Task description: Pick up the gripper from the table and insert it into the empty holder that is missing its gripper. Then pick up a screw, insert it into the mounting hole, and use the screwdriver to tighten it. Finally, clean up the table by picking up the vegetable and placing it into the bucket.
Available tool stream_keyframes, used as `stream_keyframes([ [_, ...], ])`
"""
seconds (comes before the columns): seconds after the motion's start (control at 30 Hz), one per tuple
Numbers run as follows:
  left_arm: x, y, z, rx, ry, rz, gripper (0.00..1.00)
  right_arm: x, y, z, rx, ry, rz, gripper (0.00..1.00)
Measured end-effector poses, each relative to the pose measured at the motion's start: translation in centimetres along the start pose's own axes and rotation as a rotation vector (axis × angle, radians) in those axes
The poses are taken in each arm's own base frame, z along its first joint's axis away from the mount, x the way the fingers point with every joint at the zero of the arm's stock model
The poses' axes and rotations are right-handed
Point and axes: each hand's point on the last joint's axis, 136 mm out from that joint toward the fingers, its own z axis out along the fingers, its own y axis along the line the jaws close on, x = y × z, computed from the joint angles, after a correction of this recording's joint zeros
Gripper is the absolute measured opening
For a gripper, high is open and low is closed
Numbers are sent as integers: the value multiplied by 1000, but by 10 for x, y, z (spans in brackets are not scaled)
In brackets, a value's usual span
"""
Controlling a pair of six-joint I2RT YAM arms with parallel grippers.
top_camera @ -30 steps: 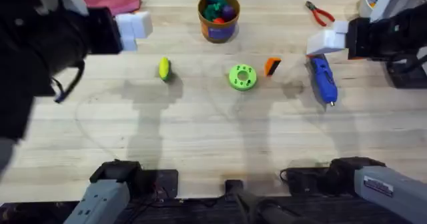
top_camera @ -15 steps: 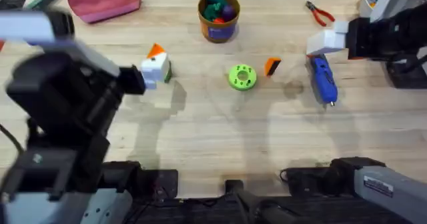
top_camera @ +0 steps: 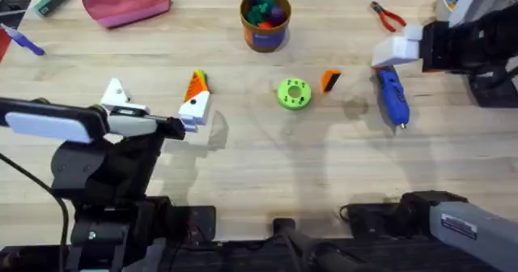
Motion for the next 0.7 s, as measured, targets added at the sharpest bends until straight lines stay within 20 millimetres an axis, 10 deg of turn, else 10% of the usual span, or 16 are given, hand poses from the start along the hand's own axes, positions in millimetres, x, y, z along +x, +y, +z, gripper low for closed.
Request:
stream_keyframes([
  [0.7, -17, -2, -4, 5, -78, 13, 986, 0, 0, 0, 0, 0, 0, 994],
])
